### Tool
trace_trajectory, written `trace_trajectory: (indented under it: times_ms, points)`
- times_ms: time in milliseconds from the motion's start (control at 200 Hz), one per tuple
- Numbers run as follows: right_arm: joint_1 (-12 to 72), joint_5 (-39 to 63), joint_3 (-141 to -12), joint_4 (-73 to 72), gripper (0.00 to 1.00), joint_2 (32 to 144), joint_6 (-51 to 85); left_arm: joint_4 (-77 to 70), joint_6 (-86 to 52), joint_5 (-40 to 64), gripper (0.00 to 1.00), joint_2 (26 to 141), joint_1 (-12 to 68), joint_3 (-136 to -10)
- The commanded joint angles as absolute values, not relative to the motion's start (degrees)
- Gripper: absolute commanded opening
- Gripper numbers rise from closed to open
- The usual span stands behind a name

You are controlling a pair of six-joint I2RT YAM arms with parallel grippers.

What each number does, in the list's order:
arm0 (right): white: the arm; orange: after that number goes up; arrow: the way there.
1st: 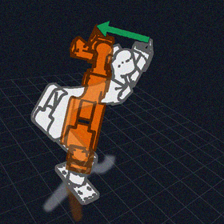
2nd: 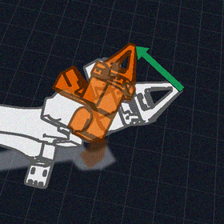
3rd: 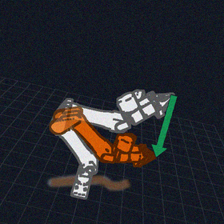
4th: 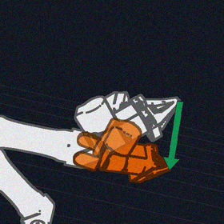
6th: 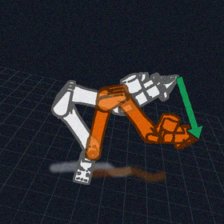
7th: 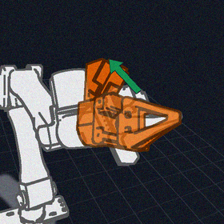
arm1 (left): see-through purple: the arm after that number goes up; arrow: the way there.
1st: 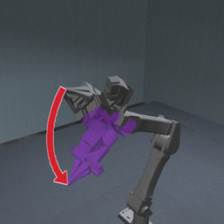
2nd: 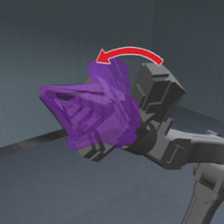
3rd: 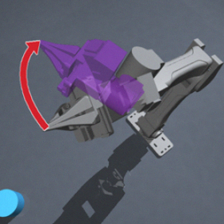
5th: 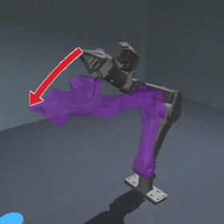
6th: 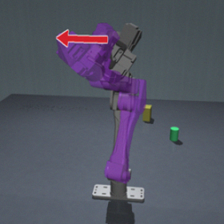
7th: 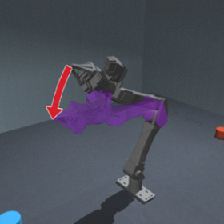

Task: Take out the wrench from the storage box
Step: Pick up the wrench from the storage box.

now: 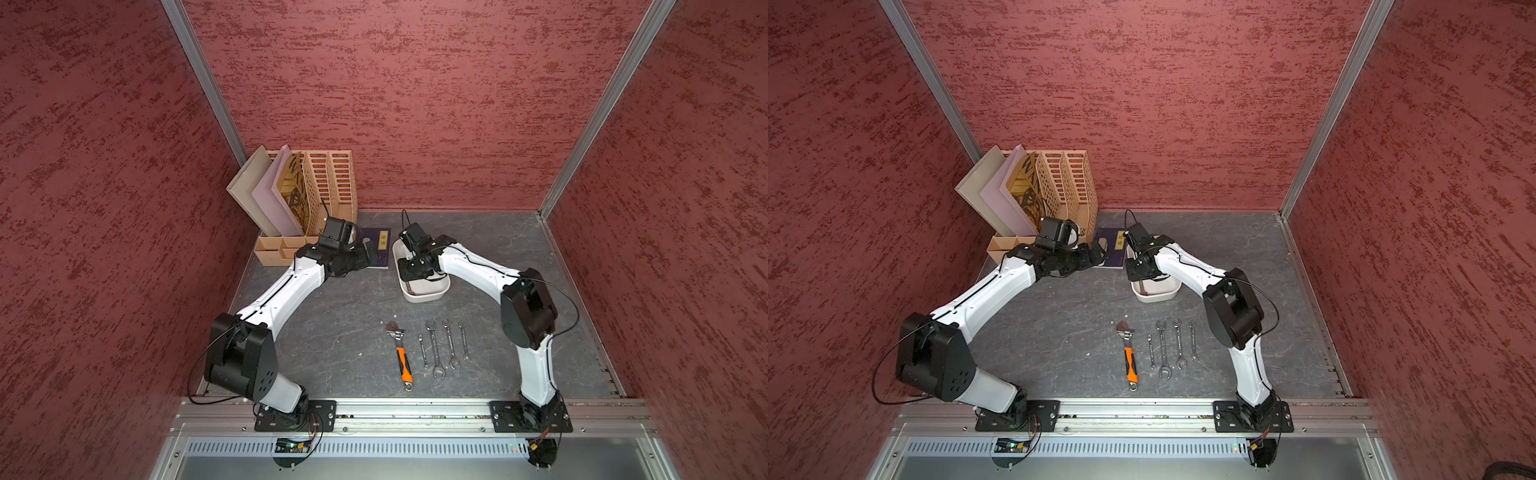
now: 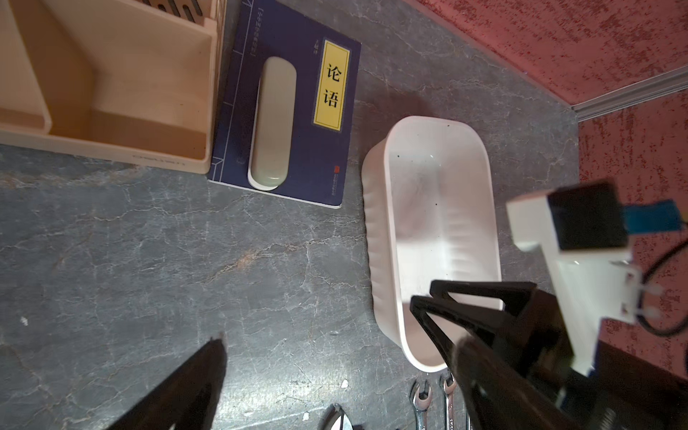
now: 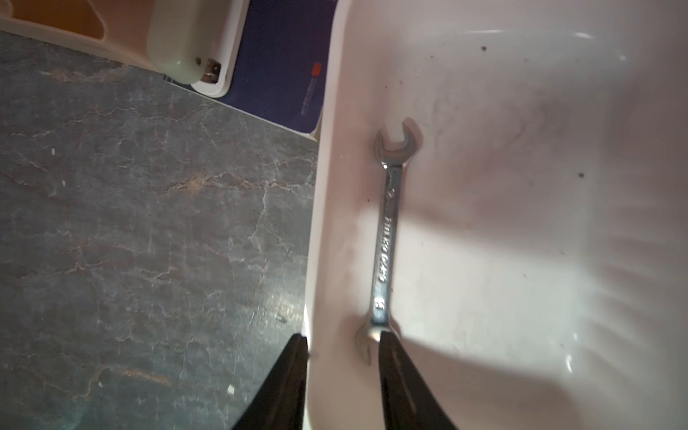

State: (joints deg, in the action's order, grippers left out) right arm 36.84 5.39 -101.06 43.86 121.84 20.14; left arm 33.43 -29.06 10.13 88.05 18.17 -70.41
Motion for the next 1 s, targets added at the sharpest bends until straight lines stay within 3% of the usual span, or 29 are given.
trace_trajectory:
  times_ms: [0,631,997]
  points:
    - [36.1,6.1,-105.2,46.0,0.36,125.5,16.5,32.8,-28.6,11.3,1.0,89.1,17.3,-72.4]
    - [34.8,-0.7,-106.2,44.6,0.39,130.2,13.9,32.3,-28.9,12.7,1.0,91.3,16.5,-73.2]
    - [35.6,2.3,-108.7,43.5,0.4,131.4,15.0,32.0,-28.8,12.8,1.0,90.6,16.5,-72.9]
